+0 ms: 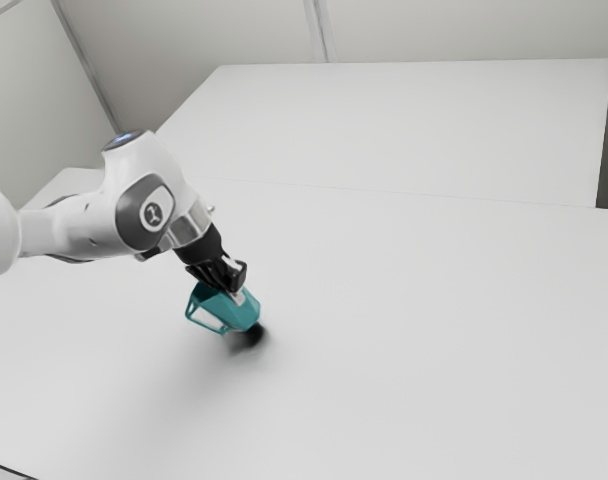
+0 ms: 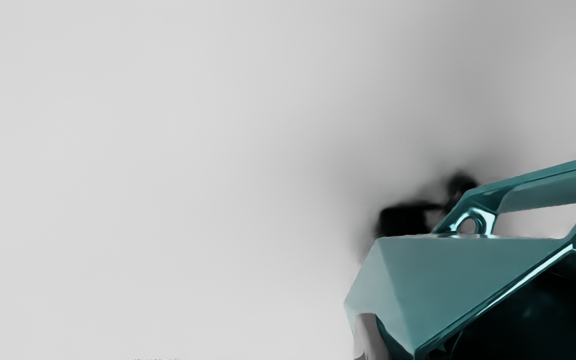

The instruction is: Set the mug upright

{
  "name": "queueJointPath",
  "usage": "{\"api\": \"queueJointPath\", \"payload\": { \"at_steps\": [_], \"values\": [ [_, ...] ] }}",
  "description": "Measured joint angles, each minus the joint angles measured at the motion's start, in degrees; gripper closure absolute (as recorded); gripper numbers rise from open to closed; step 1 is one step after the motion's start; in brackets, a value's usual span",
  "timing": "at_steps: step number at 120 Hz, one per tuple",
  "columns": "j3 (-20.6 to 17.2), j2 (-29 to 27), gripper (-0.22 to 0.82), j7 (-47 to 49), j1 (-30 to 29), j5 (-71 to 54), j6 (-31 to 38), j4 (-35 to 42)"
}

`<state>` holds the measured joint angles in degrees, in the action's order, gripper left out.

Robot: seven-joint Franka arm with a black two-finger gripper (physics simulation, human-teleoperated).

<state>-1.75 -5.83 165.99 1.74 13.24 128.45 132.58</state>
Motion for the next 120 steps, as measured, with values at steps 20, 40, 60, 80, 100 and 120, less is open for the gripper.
{"api": "queueJointPath", "payload": {
  "at_steps": [20, 40, 60, 80, 100, 120],
  "values": [
    [0.0, 2.9, 0.79, 0.0, 0.1, -9.6, 1.5, -3.0],
    [0.0, 5.2, 0.79, 0.0, 0.3, -14.4, 3.4, -3.7],
    [0.0, 7.6, 0.79, 0.0, 0.6, -15.6, 3.8, -5.5],
    [0.0, 9.4, 0.79, 0.0, 0.9, -16.0, 3.5, -6.1],
    [0.0, 10.8, 0.79, 0.0, 0.9, -16.1, 2.2, -6.6],
    [0.0, 11.9, 0.79, 0.0, 1.2, -16.1, 1.4, -7.5]
  ]
}}
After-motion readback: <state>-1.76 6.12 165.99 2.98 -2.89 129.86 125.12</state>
